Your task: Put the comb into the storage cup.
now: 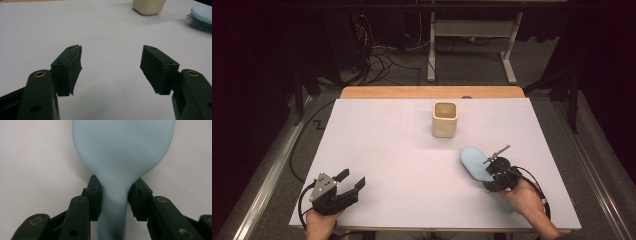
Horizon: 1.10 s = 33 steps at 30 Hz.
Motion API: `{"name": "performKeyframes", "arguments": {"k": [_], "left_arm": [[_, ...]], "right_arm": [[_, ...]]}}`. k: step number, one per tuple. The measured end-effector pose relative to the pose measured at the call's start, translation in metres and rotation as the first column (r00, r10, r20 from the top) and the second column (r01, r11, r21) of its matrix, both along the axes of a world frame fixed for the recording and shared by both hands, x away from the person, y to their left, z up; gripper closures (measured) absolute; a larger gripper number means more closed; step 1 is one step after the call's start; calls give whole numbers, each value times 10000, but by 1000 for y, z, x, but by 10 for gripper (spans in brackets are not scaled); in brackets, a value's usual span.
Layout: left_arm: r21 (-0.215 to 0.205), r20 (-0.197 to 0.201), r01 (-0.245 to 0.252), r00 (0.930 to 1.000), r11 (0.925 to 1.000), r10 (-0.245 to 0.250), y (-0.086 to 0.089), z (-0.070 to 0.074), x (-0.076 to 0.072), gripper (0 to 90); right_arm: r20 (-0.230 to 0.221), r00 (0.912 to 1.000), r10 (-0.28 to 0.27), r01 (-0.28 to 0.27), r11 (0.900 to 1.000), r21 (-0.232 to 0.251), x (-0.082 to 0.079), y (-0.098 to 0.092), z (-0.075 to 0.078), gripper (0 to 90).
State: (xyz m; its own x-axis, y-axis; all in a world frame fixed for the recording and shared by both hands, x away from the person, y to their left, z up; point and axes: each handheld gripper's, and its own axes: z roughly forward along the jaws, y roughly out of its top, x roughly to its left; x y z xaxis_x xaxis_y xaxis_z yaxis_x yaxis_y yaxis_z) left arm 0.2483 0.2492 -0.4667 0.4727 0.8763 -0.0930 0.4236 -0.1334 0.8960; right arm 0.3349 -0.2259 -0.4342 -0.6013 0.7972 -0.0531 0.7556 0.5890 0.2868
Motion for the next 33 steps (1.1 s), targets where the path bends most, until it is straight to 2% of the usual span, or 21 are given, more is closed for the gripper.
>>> {"name": "performKeyframes", "arguments": {"k": [11,20,24,33], "left_arm": [[54,72,-20,10000,10000,20,-1,-1,0,326],[82,22,-21,10000,10000,20,-1,-2,1,321],[99,-19,12,10000,10000,-12,-2,-2,2,320],[71,-33,10,10000,10000,-10,-2,-3,2,317]], "right_arm": [[-112,9997,201,-202,9998,-28,2,-1,1,706],[176,9990,415,-417,9991,96,-1,-4,1,710],[192,9989,416,-422,9986,312,-2,-6,1,710],[369,9983,441,-456,9981,407,-3,-7,8,710]]}}
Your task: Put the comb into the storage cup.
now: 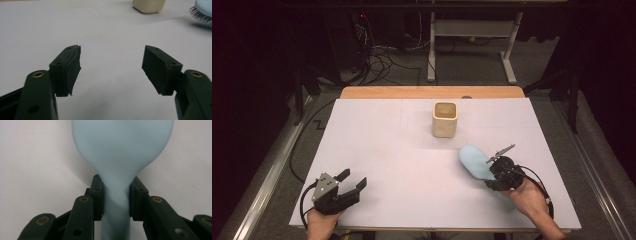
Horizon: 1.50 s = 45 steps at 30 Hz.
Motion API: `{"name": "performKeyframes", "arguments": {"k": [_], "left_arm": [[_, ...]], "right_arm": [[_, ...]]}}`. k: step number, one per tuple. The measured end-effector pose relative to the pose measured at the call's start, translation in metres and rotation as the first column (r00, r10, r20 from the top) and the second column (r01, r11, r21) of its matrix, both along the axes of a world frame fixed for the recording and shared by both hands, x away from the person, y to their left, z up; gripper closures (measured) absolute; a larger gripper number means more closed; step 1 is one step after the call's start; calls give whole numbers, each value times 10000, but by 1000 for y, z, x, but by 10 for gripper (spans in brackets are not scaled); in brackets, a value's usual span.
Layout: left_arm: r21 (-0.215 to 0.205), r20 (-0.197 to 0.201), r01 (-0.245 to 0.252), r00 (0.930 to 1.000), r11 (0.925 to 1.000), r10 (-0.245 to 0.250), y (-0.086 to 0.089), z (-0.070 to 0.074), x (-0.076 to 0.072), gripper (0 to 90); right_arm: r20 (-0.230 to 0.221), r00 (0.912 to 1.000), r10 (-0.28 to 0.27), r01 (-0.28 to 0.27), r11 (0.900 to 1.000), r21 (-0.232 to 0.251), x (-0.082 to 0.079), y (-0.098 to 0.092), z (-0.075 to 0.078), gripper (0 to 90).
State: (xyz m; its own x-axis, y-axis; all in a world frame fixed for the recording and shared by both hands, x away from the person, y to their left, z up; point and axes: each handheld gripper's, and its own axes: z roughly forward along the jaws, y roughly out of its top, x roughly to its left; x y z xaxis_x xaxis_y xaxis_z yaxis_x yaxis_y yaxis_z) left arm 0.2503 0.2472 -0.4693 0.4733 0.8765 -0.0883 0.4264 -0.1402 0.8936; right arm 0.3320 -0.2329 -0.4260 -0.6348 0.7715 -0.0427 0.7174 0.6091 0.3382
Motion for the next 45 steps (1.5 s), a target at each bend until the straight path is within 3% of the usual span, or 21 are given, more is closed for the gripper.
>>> {"name": "performKeyframes", "arguments": {"k": [18,45], "left_arm": [[125,-89,245,9997,9996,-244,-3,0,1,319],[27,-530,496,9974,9988,-494,-7,2,4,288]], "right_arm": [[616,9979,197,-241,9972,706,-7,4,17,709],[977,9927,705,-846,9853,1486,-14,24,22,709]]}}
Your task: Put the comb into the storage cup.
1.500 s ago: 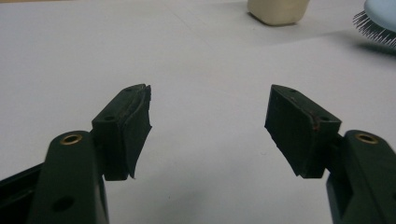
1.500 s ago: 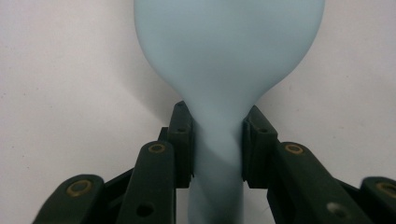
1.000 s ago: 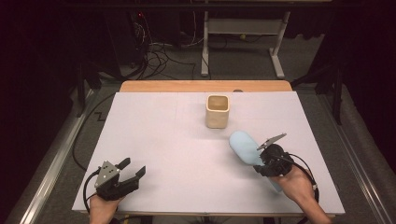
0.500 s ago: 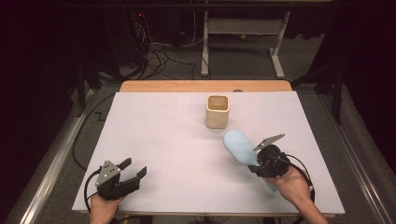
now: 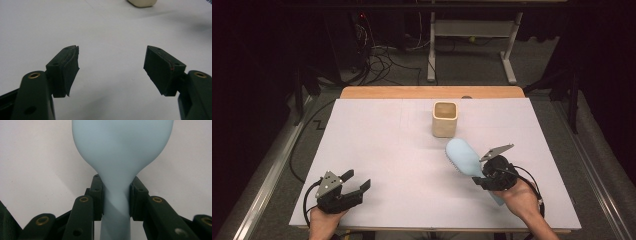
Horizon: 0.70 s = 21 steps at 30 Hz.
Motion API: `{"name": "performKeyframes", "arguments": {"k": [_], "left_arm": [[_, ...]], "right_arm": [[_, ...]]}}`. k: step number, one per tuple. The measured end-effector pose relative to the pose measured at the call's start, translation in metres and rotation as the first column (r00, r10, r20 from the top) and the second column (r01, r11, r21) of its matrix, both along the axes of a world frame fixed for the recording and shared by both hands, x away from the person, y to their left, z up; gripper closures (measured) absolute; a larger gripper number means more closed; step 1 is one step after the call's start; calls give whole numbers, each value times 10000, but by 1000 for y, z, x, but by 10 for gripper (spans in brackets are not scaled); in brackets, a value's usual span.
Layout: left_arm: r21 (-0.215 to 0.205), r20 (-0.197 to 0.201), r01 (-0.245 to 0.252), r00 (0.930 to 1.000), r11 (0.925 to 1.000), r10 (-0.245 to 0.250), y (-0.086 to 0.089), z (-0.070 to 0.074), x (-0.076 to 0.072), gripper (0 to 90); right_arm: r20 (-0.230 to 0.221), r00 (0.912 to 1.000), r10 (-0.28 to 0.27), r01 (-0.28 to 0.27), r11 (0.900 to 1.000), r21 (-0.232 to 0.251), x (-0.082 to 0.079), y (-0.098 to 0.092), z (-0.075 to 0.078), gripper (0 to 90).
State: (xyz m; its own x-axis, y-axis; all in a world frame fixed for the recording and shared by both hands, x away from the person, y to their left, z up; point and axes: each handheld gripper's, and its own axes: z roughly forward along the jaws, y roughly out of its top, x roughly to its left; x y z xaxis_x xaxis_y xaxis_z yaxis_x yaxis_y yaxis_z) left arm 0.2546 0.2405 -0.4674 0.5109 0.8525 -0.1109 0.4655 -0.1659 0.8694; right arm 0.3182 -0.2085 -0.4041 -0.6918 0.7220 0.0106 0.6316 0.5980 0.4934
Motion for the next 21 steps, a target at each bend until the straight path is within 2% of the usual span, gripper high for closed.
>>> {"name": "performKeyframes", "arguments": {"k": [8,21], "left_arm": [[-29,-30,104,9999,9999,-104,-1,1,0,285],[-114,37,357,9994,9993,-356,-10,5,3,285]], "right_arm": [[60,9996,273,-273,9996,99,-1,6,0,709],[111,9992,389,-392,9987,312,-1,13,-2,709]]}}
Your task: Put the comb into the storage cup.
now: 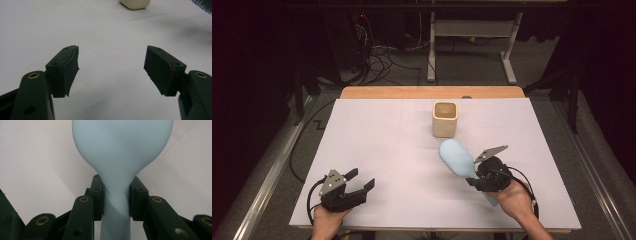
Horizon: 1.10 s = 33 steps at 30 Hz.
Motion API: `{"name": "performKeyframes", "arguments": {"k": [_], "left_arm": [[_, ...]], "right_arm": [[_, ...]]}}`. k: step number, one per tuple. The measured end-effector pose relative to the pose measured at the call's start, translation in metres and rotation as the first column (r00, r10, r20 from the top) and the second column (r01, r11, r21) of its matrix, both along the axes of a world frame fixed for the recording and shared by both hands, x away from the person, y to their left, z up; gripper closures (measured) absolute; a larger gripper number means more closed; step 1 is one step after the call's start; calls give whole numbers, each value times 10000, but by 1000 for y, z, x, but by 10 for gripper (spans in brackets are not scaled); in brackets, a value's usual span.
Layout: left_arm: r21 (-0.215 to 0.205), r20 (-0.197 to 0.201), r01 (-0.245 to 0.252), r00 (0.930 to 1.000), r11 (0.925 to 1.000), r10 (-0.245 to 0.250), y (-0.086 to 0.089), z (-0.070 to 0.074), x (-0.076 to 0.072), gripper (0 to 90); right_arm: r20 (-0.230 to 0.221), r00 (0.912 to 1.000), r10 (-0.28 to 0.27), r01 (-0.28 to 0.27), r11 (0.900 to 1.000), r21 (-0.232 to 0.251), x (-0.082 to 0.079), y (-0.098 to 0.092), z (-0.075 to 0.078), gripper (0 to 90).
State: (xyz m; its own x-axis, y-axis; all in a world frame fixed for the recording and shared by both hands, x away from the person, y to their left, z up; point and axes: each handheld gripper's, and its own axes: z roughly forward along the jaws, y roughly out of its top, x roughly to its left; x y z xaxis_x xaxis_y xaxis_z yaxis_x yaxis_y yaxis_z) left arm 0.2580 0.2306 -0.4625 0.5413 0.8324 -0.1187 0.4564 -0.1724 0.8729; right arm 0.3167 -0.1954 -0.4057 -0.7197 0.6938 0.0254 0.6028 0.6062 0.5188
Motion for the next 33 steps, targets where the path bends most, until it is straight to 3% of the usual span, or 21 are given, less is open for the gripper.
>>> {"name": "performKeyframes", "arguments": {"k": [21,33], "left_arm": [[-265,165,922,9956,9954,-917,-28,13,11,291],[-191,31,1406,9901,9899,-1405,-44,18,16,293]], "right_arm": [[334,9990,305,-323,9978,573,-5,11,0,709],[492,9980,393,-431,9959,791,-9,12,-1,709]]}}
